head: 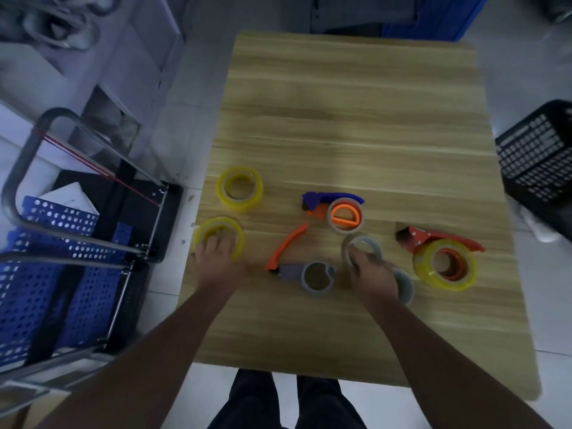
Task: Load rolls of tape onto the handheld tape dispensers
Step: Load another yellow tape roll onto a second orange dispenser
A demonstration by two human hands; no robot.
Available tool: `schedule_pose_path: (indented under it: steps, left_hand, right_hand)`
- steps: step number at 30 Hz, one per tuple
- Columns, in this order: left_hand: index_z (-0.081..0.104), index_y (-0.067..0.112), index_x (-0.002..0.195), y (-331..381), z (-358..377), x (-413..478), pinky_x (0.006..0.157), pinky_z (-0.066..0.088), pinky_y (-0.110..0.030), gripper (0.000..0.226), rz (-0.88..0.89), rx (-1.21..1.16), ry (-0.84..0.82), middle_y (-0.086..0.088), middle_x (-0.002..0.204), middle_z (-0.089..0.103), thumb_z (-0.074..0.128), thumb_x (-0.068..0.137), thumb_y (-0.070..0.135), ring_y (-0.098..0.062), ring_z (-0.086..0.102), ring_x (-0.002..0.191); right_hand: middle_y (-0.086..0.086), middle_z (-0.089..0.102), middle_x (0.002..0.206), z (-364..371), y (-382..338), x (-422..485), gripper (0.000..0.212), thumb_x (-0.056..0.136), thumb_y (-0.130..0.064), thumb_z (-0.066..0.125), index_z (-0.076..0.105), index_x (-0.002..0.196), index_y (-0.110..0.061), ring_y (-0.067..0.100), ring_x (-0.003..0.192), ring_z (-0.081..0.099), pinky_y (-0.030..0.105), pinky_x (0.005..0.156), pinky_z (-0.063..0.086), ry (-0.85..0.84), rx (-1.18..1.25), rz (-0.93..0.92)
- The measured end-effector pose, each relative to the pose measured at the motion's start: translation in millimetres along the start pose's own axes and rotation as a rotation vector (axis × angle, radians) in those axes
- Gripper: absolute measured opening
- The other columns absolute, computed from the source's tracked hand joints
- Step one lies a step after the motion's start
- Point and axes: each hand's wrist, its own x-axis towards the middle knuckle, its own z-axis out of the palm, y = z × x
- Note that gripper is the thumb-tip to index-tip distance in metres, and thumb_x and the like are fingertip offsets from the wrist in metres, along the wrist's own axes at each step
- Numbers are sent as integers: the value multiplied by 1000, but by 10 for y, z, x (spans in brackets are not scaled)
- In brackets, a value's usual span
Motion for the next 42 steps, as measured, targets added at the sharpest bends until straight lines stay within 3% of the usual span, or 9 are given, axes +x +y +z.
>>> schedule_pose_path:
  steps: [3, 7, 15, 18, 21, 26, 31, 38, 42]
  left_hand:
    - [42, 43, 132, -239, -39, 35, 97, 29, -47, 56, -27, 229, -165, 6, 137, 46, 59, 79, 41, -25, 32, 129]
    - [54, 45, 122, -374, -123, 70, 94, 28, -46, 35, 52, 329, -102, 7, 122, 60, 56, 89, 36, -22, 42, 122]
    - [66, 28, 92, -66, -435, 57, 95, 45, -47, 7, -294, -1187, -115, 3, 96, 67, 59, 93, 28, -20, 61, 97]
    - [61, 12, 107, 213, -580, 68, 93, 50, -43, 19, -434, -1774, -308, -9, 111, 66, 48, 97, 23, -22, 64, 100]
    - [60, 11, 114, 495, -676, 78, 79, 57, -37, 28, -569, -1981, -460, -8, 107, 69, 44, 98, 28, -21, 65, 99]
    - [56, 7, 126, 816, -712, 79, 79, 55, -30, 42, -696, -1998, -568, -7, 113, 64, 54, 93, 34, -18, 62, 99]
    - [63, 9, 96, 986, -715, -5, 62, 57, -31, 37, -501, -1784, -695, -5, 81, 67, 49, 94, 43, -16, 66, 71]
    - [62, 7, 119, 1066, -620, -117, 99, 42, -48, 36, -176, -1574, -758, -14, 116, 66, 58, 89, 28, -33, 60, 111]
    - [59, 7, 123, 1069, -576, -148, 94, 50, -38, 40, -16, -1435, -726, -12, 121, 65, 65, 84, 2, -29, 60, 115]
  right_hand:
    - [14, 70, 99, -8, -10, -52, 33, 94, -25, 52, 59, 125, -19, 33, 83, 65, 38, 69, 51, 88, 52, -26]
    - [8, 70, 105, -100, -53, -140, 27, 96, -24, 48, 65, 114, -16, 26, 91, 66, 35, 76, 51, 202, 220, -44]
    - [1, 67, 115, -385, -744, -254, 30, 93, -24, 55, 65, 121, -19, 19, 102, 64, 31, 87, 50, 61, 494, -238]
    - [-9, 49, 141, -487, -1043, -251, 45, 92, -41, 57, 50, 135, -32, 11, 123, 51, 34, 98, 46, -67, 597, -285]
    - [-12, 38, 146, -598, -1212, -236, 61, 86, -43, 66, 41, 141, -35, 5, 134, 37, 34, 104, 44, -115, 715, -328]
    - [-5, 55, 128, -682, -1099, -117, 57, 80, -39, 73, 50, 131, -31, 15, 120, 49, 33, 97, 42, -100, 585, -309]
    - [1, 68, 108, -779, -1008, -149, 34, 86, -28, 73, 60, 116, -23, 12, 96, 64, 34, 82, 51, -145, 950, -193]
    - [-15, 67, 92, -845, -925, -90, 18, 94, -19, 62, 60, 103, -34, -7, 81, 62, 11, 68, 45, -140, 1131, -41]
    - [-1, 71, 95, -818, -920, -54, 17, 87, -20, 64, 68, 103, -24, 15, 92, 66, 34, 79, 51, -173, 1337, 81]
